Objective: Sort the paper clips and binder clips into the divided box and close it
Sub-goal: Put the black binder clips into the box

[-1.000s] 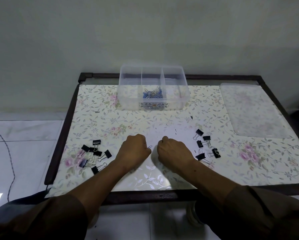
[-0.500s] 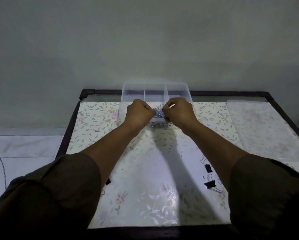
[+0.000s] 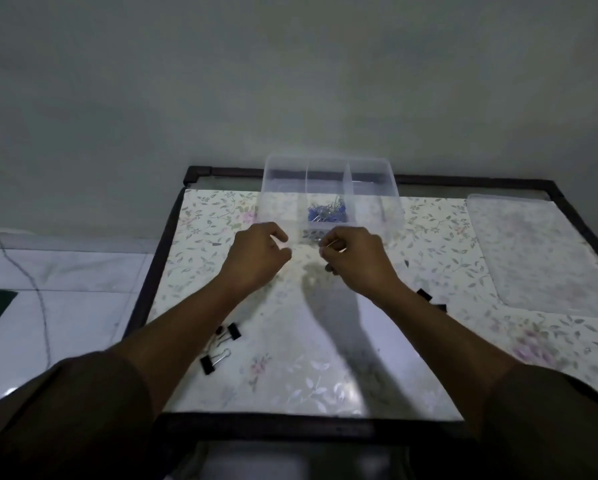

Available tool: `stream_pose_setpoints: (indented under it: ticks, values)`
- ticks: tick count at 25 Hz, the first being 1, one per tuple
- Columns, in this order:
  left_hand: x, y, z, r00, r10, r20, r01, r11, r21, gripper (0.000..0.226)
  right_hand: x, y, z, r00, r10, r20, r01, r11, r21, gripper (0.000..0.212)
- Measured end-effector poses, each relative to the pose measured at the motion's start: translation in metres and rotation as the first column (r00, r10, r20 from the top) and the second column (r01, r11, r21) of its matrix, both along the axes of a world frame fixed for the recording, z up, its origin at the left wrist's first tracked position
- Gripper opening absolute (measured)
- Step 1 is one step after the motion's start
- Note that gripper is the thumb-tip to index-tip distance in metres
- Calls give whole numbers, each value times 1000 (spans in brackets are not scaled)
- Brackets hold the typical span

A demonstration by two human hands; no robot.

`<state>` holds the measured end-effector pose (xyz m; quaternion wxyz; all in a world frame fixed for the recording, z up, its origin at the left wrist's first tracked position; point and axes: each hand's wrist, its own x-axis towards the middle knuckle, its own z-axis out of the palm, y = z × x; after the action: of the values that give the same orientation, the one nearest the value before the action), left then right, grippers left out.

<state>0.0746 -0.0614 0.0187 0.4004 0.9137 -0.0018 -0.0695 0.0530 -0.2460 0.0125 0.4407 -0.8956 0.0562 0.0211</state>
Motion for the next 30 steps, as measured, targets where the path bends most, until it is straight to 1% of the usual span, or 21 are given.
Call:
stream_pose_setpoints:
  ticks: [2, 4, 6, 7, 8, 10, 11, 12, 13, 15, 18, 21, 22, 25, 27, 30]
  values:
    - [-37, 33, -7, 999, 28, -40, -24, 995, 93, 20, -22, 26, -11, 978, 179, -105, -189, 978, -92, 21]
    - [-69, 61, -14, 996, 86, -36, -79, 983, 164, 26, -40, 55, -23, 931, 311, -191, -341, 928, -148, 42]
    - [-96, 85, -18, 988, 156, -16, -149, 964, 220, 38, -55, 87, -33, 876, 417, -241, -468, 856, -221, 63]
    - [-107, 94, -21, 982, 185, -28, -174, 957, 232, 47, -61, 99, -37, 852, 451, -266, -515, 812, -273, 72]
    - [-117, 104, -24, 975, 209, -78, -185, 952, 242, 58, -66, 110, -42, 835, 470, -287, -546, 772, -325, 78]
    - [-131, 120, -31, 941, 223, -253, -155, 953, 262, 81, -73, 127, -46, 821, 485, -303, -572, 697, -433, 84]
    - [-136, 126, -37, 922, 203, -329, -113, 955, 273, 88, -75, 133, -46, 815, 492, -306, -579, 667, -469, 83]
    - [-139, 129, -41, 917, 171, -361, -64, 955, 291, 91, -76, 138, -47, 812, 499, -303, -582, 652, -486, 77]
    - [-141, 130, -46, 924, 138, -355, -23, 950, 310, 90, -77, 141, -48, 813, 502, -296, -581, 654, -485, 67]
    - [-142, 127, -53, 955, 90, -282, 5, 948, 319, 80, -77, 147, -50, 827, 495, -266, -559, 684, -468, 47]
    - [-138, 122, -58, 982, 83, -169, -29, 954, 298, 55, -78, 154, -55, 845, 479, -238, -535, 746, -397, 28]
    - [-133, 118, -61, 990, 74, -117, -38, 959, 280, 32, -81, 160, -60, 861, 467, -201, -508, 805, -306, 11]
    - [-132, 115, -62, 991, 84, -103, -54, 961, 270, 27, -82, 161, -61, 874, 451, -181, -486, 829, -276, 11]
    - [-130, 111, -64, 989, 133, -69, -113, 964, 239, 18, -84, 163, -62, 904, 401, -151, -422, 893, -157, 23]
    - [-129, 111, -64, 986, 151, -73, -132, 967, 216, 17, -86, 161, -61, 919, 357, -165, -373, 924, -79, 26]
    - [-130, 112, -59, 980, 170, -106, -158, 982, 107, 20, -86, 154, -62, 931, 283, -229, -278, 959, 55, 23]
